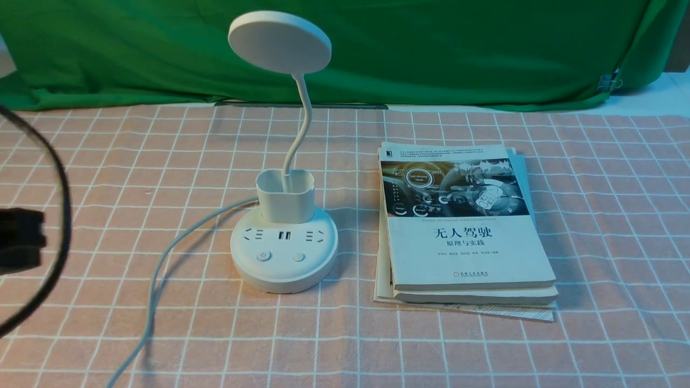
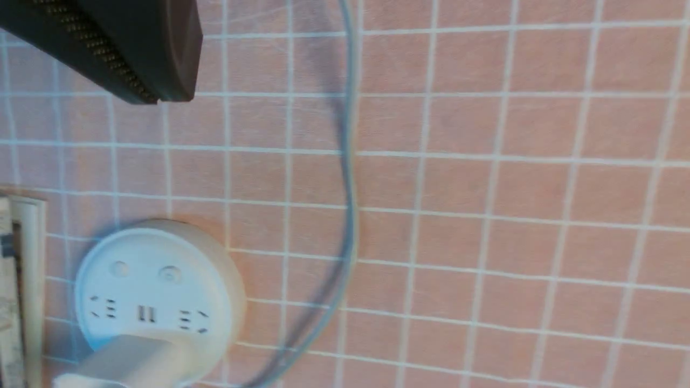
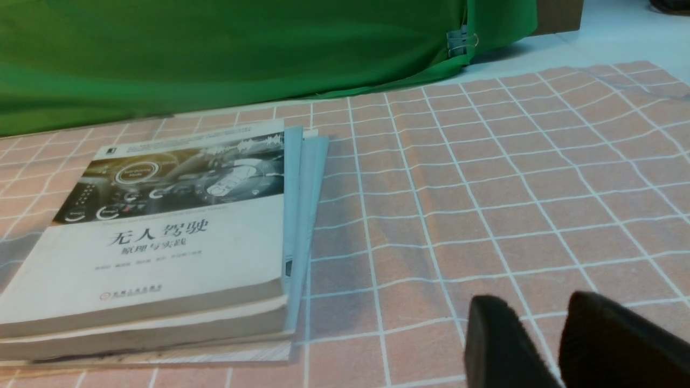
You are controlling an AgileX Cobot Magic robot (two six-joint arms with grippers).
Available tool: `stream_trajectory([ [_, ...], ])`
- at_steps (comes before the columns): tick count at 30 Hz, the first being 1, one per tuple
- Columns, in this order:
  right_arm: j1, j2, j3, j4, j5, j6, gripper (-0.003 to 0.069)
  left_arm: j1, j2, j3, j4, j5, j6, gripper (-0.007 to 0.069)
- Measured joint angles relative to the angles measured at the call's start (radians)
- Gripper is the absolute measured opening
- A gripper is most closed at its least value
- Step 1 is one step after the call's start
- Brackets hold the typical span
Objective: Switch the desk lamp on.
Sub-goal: Use the left arm to press the button switch on the lamp holder
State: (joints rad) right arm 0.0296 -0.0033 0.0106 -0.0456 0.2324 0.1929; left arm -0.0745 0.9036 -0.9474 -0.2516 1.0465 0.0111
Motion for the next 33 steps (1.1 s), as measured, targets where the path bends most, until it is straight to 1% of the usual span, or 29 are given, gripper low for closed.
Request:
stream_trajectory([
  [2, 0.000, 0.000, 0.000, 0.000, 0.000, 0.000, 0.0241, -0.047, 0.057, -0.014, -0.065, -0.022, 0.107, 0.0021],
  [3, 0.000, 0.000, 0.000, 0.000, 0.000, 0.000, 0.0241, -0.074, 0.082, -0.023, -0.085, -0.024, 0.142, 0.0021],
  [4, 0.000, 0.000, 0.000, 0.000, 0.000, 0.000, 0.0241, -0.121, 0.114, -0.037, -0.097, -0.030, 0.172, 0.0021],
  [5, 0.000, 0.000, 0.000, 0.000, 0.000, 0.000, 0.0241, -0.130, 0.127, -0.043, -0.098, -0.032, 0.179, 0.0021],
  [6, 0.000, 0.000, 0.000, 0.000, 0.000, 0.000, 0.0241, -0.204, 0.183, -0.067, -0.074, -0.043, 0.189, 0.0021],
  [8, 0.000, 0.000, 0.000, 0.000, 0.000, 0.000, 0.0241, -0.262, 0.220, -0.081, -0.038, -0.054, 0.172, 0.0021],
  [10, 0.000, 0.000, 0.000, 0.000, 0.000, 0.000, 0.0241, -0.383, 0.326, -0.109, 0.101, -0.087, 0.089, 0.0021],
  [11, 0.000, 0.000, 0.000, 0.000, 0.000, 0.000, 0.0241, -0.391, 0.333, -0.110, 0.110, -0.087, 0.084, 0.0021],
  [12, 0.000, 0.000, 0.000, 0.000, 0.000, 0.000, 0.0241, -0.441, 0.389, -0.116, 0.165, -0.111, 0.045, 0.0021],
  [14, 0.000, 0.000, 0.000, 0.000, 0.000, 0.000, 0.0241, -0.495, 0.471, -0.118, 0.195, -0.174, 0.012, 0.0021],
  [21, 0.000, 0.000, 0.000, 0.000, 0.000, 0.000, 0.0241, -0.518, 0.696, -0.164, 0.155, -0.318, 0.000, 0.0021],
  [27, 0.000, 0.000, 0.000, 0.000, 0.000, 0.000, 0.0241, -0.518, 0.838, -0.242, 0.153, -0.350, -0.011, 0.0021],
  [31, 0.000, 0.000, 0.000, 0.000, 0.000, 0.000, 0.0241, -0.518, 0.884, -0.273, 0.182, -0.369, -0.024, 0.0021],
  [33, 0.000, 0.000, 0.000, 0.000, 0.000, 0.000, 0.0241, -0.518, 0.913, -0.294, 0.227, -0.384, -0.049, 0.0021],
])
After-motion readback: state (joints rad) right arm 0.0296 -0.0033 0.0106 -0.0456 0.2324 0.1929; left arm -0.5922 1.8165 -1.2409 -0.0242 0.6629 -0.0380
